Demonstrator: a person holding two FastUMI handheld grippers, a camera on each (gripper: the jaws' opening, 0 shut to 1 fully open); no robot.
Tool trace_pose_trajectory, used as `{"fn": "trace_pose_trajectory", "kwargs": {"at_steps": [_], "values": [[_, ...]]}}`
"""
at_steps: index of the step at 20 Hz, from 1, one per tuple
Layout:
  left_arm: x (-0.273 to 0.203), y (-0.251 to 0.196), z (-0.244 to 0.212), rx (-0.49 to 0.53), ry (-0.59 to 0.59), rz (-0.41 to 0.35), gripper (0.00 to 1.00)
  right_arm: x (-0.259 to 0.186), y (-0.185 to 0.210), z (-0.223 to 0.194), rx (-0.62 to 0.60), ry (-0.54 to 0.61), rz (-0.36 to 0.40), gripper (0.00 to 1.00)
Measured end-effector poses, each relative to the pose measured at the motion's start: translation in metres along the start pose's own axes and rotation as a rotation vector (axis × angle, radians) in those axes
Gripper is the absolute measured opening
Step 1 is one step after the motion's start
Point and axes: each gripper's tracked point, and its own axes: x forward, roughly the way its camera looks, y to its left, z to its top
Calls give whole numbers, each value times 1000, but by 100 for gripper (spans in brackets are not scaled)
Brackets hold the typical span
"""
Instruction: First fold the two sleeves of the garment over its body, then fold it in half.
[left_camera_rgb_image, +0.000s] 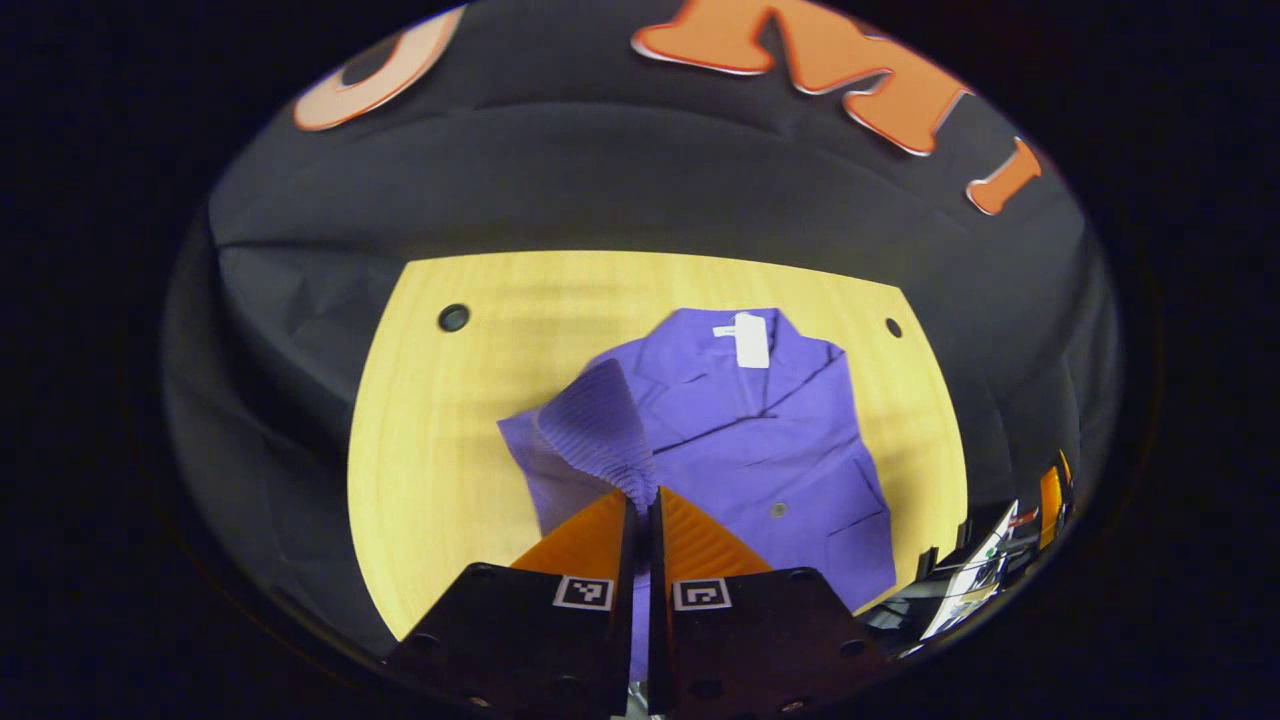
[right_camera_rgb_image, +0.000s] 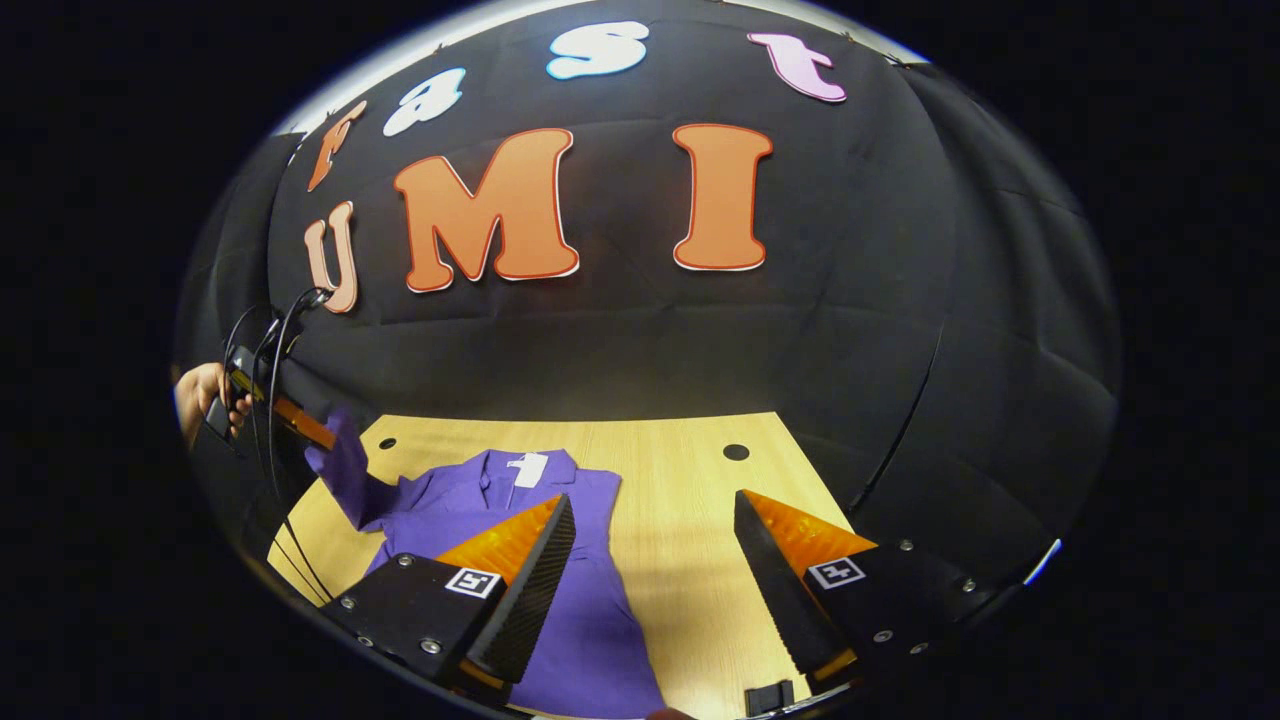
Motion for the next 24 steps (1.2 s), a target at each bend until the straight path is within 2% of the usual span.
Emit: {"fn": "trace_pose_trajectory", "kwargs": {"at_steps": [5, 12, 16, 20, 24], "values": [[15, -87, 23, 106, -2, -58, 8, -9, -19, -7, 8, -3, -3, 95], [51, -177, 30, 150, 53, -136, 8, -20, -55, -23, 39, 14, -30, 96], [88, -210, 32, 193, 78, -102, 9, -22, -70, -32, 63, 21, -41, 95], [111, -255, 28, 209, 73, -150, 17, -25, -77, -39, 72, 36, -45, 96], [99, -283, 30, 251, -5, -186, 36, -28, -83, -39, 73, 31, -51, 96]]}}
